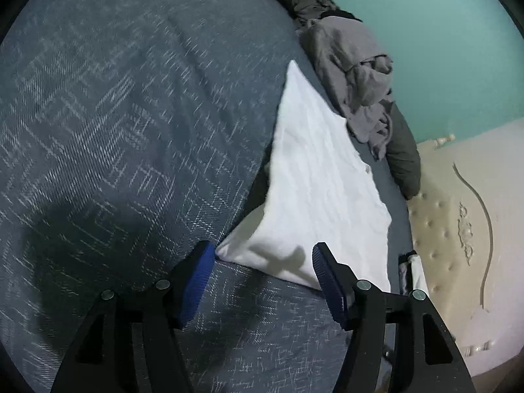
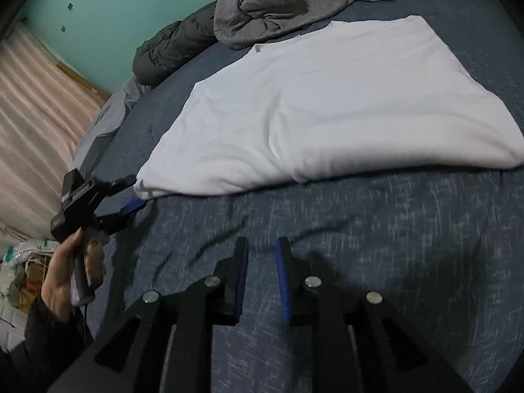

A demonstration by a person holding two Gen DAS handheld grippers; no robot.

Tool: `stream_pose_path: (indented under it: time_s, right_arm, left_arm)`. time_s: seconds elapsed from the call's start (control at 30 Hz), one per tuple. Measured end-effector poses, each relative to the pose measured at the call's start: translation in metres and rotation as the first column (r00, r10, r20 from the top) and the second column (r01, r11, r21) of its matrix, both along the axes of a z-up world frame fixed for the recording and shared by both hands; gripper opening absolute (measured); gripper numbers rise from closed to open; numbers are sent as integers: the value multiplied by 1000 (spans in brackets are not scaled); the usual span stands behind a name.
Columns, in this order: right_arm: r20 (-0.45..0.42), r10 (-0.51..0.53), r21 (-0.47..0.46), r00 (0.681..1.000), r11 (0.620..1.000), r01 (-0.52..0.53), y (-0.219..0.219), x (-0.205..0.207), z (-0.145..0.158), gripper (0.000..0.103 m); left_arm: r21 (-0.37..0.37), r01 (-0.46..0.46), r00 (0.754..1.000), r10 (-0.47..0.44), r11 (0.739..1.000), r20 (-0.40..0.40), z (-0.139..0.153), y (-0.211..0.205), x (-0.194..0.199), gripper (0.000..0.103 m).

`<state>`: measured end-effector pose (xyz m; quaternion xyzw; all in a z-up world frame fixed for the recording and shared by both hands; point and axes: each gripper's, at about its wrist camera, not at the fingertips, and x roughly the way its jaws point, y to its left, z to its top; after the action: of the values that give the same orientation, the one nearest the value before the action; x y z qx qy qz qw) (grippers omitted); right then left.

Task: Fold clothes
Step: 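Open the left gripper and grasp the white shirt's side edge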

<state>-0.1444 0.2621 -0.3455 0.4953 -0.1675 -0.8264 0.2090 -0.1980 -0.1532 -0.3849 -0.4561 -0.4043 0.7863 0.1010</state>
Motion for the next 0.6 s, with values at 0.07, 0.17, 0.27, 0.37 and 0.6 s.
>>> stream_pose_path:
  time_s: [0.07,0.17,0.27,0.37,0.6]
  right_arm:
    - [-10,-17,-9,1000,1000,17,5,3,-1,20]
    - [-17,-40,-47,999,998,39,12,6,-4,22]
    - [-34,-35,-52,999,998,33,12,6,-4,22]
    - [-43,-40,-70,998,997,37,16,8,-5,23]
    - [-53,-69,-92,996,994,64,36,11,-6,23]
  left_arm:
    - [10,-15,1000,15,1000,0,-3,1,-1,66]
    - [38,-52,999,53,998,-14,-5,-1,0,64]
    - [25,-64,998,64,998,-21,-5,2,1,30]
    - [14,-66,997,66,998,-36,-3,6,0,15]
    - [-56,-52,992,45,997,-119,25,16,0,8]
